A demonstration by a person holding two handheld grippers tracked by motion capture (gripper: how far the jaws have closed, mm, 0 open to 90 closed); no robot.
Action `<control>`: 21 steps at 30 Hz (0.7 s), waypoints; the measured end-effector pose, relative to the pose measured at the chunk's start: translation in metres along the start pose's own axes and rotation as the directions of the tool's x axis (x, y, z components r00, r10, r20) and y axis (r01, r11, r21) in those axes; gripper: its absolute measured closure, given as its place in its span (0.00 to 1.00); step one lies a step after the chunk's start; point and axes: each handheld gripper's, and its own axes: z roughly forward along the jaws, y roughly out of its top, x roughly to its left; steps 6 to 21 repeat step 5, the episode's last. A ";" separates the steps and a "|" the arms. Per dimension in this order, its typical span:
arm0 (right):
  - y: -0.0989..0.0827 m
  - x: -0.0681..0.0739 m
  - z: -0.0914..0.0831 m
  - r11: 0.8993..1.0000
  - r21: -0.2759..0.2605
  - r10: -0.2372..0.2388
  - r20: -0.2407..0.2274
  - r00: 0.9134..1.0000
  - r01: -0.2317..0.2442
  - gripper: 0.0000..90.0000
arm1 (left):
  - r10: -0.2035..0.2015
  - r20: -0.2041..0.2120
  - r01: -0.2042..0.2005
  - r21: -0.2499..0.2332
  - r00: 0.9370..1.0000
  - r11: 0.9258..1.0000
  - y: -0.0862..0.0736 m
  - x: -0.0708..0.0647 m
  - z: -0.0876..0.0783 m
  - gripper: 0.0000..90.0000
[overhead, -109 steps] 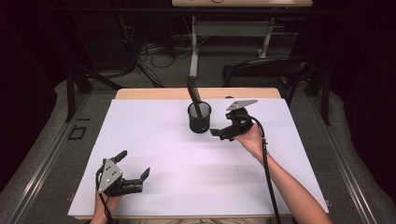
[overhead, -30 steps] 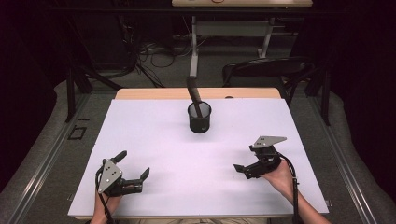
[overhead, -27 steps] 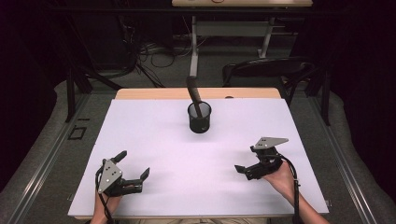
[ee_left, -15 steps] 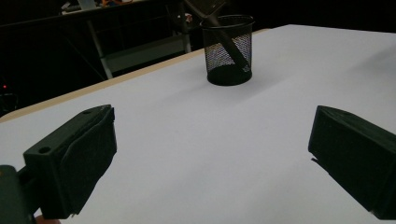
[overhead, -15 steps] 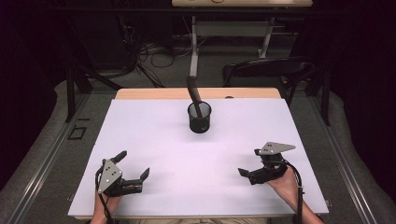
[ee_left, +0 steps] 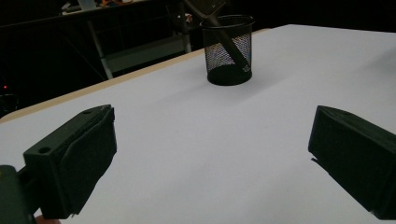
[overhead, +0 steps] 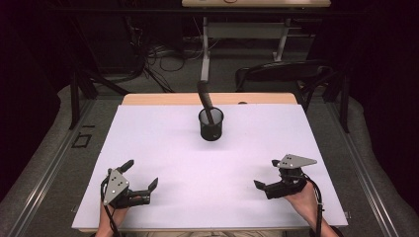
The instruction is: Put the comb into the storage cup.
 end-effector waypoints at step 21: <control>0.000 -0.002 -0.002 1.000 -0.013 0.008 -0.002 1.000 -0.008 0.00 | 0.000 -0.002 0.000 0.000 1.000 1.000 0.000 0.000 0.000 0.01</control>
